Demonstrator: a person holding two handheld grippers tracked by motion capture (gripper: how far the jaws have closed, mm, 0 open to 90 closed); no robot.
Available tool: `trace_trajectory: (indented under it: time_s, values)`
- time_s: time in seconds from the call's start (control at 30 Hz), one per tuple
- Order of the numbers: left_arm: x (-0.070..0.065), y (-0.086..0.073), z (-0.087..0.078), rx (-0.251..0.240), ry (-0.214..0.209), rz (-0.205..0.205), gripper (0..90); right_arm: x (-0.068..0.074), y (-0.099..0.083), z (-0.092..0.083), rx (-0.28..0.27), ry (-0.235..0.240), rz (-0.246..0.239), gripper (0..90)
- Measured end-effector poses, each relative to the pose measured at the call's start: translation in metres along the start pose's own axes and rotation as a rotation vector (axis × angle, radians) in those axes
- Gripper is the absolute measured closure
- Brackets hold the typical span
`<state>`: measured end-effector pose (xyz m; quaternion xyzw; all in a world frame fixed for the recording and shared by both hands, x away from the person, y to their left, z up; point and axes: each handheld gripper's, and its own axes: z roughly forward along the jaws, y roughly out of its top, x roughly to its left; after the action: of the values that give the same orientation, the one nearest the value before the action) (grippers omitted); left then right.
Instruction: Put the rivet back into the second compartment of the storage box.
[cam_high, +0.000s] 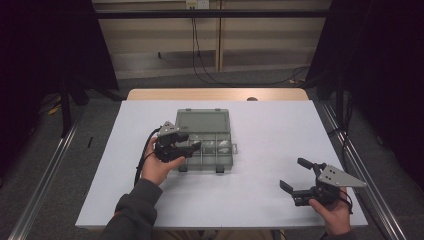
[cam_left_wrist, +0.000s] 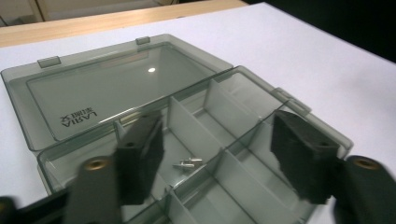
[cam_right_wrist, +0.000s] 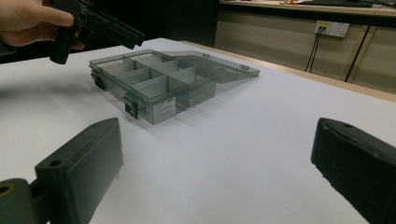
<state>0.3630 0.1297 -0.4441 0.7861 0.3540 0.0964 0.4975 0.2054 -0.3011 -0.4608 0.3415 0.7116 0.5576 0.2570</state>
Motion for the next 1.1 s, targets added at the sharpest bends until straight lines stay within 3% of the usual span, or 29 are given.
trace_trajectory:
  time_s: [0.23, 0.57, 1.1]
  values:
    - [0.001, -0.008, -0.012, -0.023, -0.014, 0.010, 18.6, 0.000, 0.000, 0.001, 0.005, 0.000, -0.001, 1.7]
    - [0.001, -0.018, -0.027, -0.041, -0.034, 0.029, 13.8, 0.001, -0.001, 0.001, 0.006, 0.001, -0.002, 1.7]
    - [0.005, -0.030, -0.045, -0.085, -0.088, -0.017, 4.2, 0.001, -0.001, 0.002, 0.013, 0.003, -0.002, 1.8]
